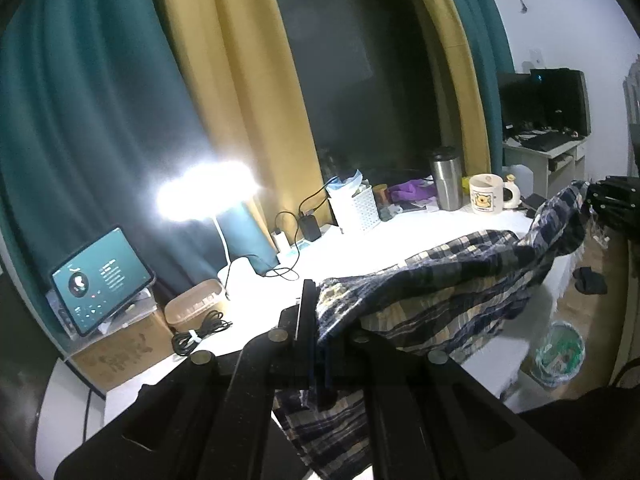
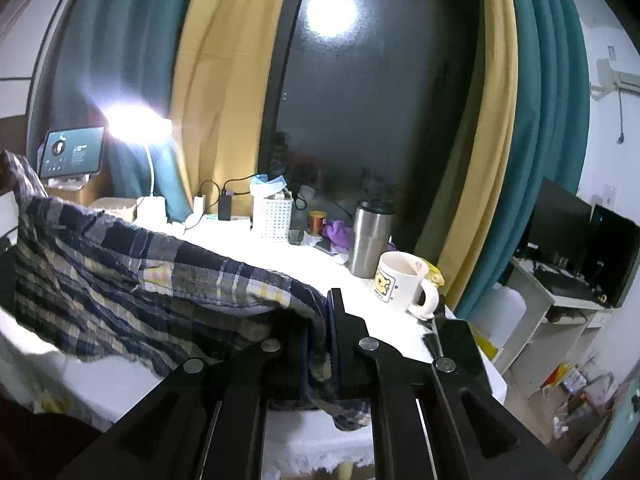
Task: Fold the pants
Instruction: 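Lift the pants with the right tool while the left tool holds its edge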
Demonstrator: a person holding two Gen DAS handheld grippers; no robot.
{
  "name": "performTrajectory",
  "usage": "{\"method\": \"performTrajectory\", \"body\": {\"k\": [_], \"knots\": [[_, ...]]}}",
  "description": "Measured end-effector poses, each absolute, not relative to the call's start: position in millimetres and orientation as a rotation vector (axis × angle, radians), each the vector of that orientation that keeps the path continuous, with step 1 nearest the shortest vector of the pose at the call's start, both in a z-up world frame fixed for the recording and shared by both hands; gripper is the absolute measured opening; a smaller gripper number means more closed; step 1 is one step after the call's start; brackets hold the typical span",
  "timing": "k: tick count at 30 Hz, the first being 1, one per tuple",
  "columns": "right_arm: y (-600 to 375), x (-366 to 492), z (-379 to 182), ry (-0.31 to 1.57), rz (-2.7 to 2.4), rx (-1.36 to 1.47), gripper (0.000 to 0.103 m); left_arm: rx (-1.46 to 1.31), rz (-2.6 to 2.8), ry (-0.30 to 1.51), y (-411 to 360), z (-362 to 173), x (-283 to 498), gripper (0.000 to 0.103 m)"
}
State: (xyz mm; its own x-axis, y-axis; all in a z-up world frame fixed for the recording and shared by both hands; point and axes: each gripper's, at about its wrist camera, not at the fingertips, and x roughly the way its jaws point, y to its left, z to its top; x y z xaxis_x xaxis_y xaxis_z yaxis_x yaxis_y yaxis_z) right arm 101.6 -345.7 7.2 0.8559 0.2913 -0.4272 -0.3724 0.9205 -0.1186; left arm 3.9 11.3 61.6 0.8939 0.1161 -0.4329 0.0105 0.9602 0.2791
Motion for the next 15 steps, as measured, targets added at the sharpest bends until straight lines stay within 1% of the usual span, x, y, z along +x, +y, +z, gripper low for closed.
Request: {"method": "performTrajectory", "body": {"k": [15], "knots": [[-339,153,12,0.469,0.339,-0.211,0.008,0.214,0.032,0.485,33,59,60,0.002]]}}
